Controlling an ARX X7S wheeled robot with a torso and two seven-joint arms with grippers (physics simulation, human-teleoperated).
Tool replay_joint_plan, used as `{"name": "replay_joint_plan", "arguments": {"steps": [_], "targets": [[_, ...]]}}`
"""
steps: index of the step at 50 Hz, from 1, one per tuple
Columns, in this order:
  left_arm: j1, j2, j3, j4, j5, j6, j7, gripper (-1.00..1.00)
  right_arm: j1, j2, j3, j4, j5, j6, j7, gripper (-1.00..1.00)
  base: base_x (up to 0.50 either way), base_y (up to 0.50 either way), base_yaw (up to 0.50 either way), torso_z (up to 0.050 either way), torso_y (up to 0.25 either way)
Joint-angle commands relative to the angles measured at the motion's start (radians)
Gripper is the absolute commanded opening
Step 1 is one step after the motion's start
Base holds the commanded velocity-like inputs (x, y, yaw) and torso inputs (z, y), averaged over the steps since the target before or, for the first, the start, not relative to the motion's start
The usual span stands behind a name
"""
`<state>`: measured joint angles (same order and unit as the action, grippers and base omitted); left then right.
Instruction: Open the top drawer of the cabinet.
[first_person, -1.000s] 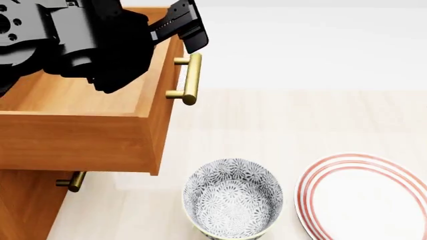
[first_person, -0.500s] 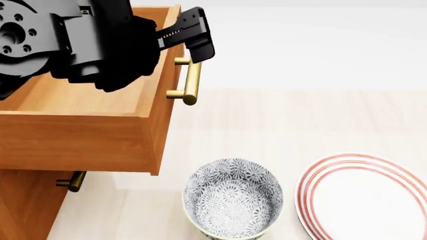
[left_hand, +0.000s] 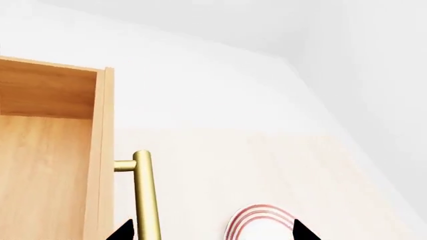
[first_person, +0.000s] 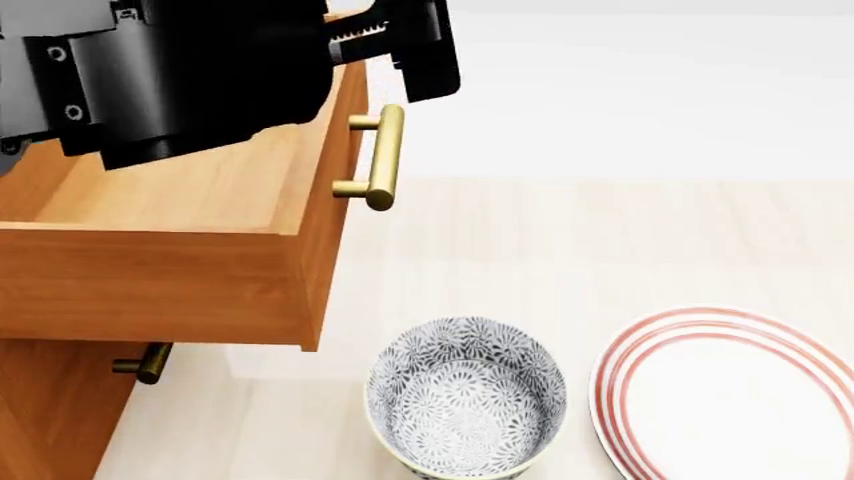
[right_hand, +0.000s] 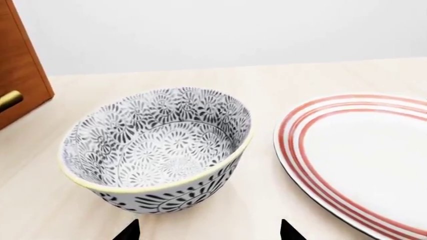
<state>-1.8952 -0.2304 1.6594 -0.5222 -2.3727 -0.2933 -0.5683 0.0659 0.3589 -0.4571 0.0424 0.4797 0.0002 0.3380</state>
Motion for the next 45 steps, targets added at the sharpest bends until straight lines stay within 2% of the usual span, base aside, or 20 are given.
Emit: {"name": "replay_joint_plan", "arguments": {"steps": [1, 4, 9, 17, 19, 21, 24, 31, 34, 45], "targets": [[0.021, -0.094, -0.057, 0.280, 0.082, 0.132, -0.051, 1.00, 0.006, -0.020, 0.024, 0.008, -0.015, 0.000, -0.019, 1.00, 0.00, 0.00, 0.00, 0.000, 0.000], [0.033, -0.119, -0.061, 0.339, 0.101, 0.156, -0.066, 1.00, 0.008, -0.020, 0.024, 0.008, -0.014, 0.001, -0.018, 1.00, 0.00, 0.00, 0.00, 0.000, 0.000], [0.047, -0.173, -0.052, 0.460, 0.213, 0.230, -0.099, 1.00, 0.009, -0.021, 0.024, 0.011, -0.012, 0.001, -0.018, 1.00, 0.00, 0.00, 0.00, 0.000, 0.000], [0.033, -0.268, -0.009, 0.746, 0.528, 0.341, -0.261, 1.00, 0.004, -0.018, 0.018, 0.005, -0.012, 0.004, -0.016, 1.00, 0.00, 0.00, 0.00, 0.000, 0.000], [0.012, -0.283, 0.018, 0.809, 0.687, 0.355, -0.351, 1.00, 0.002, -0.017, 0.018, 0.002, -0.011, 0.006, -0.015, 1.00, 0.00, 0.00, 0.00, 0.000, 0.000], [0.009, -0.300, 0.020, 0.861, 0.747, 0.369, -0.393, 1.00, 0.002, -0.016, 0.017, 0.000, -0.011, 0.008, -0.015, 1.00, 0.00, 0.00, 0.00, 0.000, 0.000], [0.017, -0.321, 0.032, 0.929, 0.844, 0.383, -0.465, 1.00, 0.004, -0.018, 0.016, 0.006, -0.012, 0.005, -0.017, 1.00, 0.00, 0.00, 0.00, 0.000, 0.000], [0.091, -0.364, 0.046, 1.038, 1.028, 0.445, -0.531, 1.00, 0.003, -0.018, 0.012, 0.010, -0.013, 0.002, -0.018, 1.00, 0.00, 0.00, 0.00, 0.000, 0.000], [0.125, -0.383, 0.061, 1.052, 1.181, 0.449, -0.623, 1.00, 0.003, -0.018, 0.010, 0.010, -0.012, 0.003, -0.019, 1.00, 0.00, 0.00, 0.00, 0.000, 0.000], [0.242, -0.395, 0.124, 1.094, 1.390, 0.481, -0.626, 1.00, 0.002, -0.011, 0.007, -0.006, -0.008, 0.015, -0.013, 1.00, 0.00, 0.00, 0.00, 0.000, 0.000]]}}
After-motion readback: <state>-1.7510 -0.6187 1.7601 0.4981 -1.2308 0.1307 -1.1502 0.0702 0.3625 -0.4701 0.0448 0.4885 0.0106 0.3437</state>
